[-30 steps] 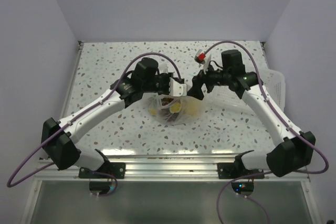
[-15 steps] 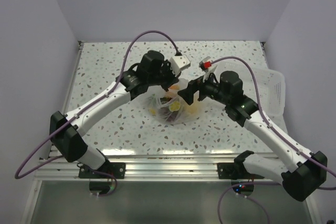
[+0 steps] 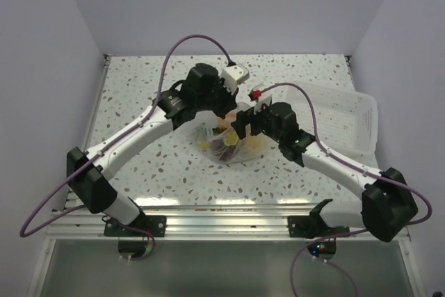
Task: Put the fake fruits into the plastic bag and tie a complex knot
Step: Tie the plastic bag at the center of the board.
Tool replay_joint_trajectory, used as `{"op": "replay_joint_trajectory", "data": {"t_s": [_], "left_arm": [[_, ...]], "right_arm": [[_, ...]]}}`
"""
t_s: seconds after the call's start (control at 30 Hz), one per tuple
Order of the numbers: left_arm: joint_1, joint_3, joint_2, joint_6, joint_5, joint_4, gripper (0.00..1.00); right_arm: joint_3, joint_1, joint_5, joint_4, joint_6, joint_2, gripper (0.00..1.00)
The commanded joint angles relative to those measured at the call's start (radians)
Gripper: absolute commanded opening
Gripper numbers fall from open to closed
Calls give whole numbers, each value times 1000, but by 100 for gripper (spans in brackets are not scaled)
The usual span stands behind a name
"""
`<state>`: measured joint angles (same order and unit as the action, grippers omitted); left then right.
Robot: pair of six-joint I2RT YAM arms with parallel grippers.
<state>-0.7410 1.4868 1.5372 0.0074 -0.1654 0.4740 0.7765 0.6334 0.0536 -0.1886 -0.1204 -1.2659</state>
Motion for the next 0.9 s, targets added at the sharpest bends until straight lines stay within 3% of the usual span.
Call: {"op": "replay_joint_trajectory", "data": {"t_s": [0.0, 0.13, 0.27, 0.43, 0.57, 0.6, 0.7, 0.73, 0.8, 0.83, 0.87], "left_arm": [[5, 50, -8, -58, -19, 17, 0], [55, 66, -12, -67, -113, 26, 0], [118, 99, 0, -44, -221, 52, 0], [140, 147, 20, -14, -287, 113, 0], [143, 164, 27, 58, -312, 138, 0], [143, 165, 28, 52, -292, 137, 0], [144, 162, 23, 7, -264, 118, 0], [143, 150, 18, -33, -243, 104, 0], [141, 112, -9, -117, -215, 68, 0], [140, 68, -18, -144, -211, 28, 0], [138, 49, -28, -168, -207, 8, 0]], "right_arm": [[1, -6, -37, -143, 47, 0, 89], [-29, -23, 9, -147, 48, 14, 84], [-77, -54, 78, -170, 62, 17, 64], [-100, -78, 147, -176, 85, 13, 51], [-106, -83, 207, -160, 149, 19, 28], [-108, -87, 222, -153, 162, 23, 13], [-114, -90, 203, -121, 196, 37, 1], [-109, -92, 157, -112, 155, 42, 8], [-62, -92, 108, -74, 128, 49, 40], [-46, -90, 127, -75, 78, 68, 67], [-49, -89, 138, -93, 55, 80, 78]]}}
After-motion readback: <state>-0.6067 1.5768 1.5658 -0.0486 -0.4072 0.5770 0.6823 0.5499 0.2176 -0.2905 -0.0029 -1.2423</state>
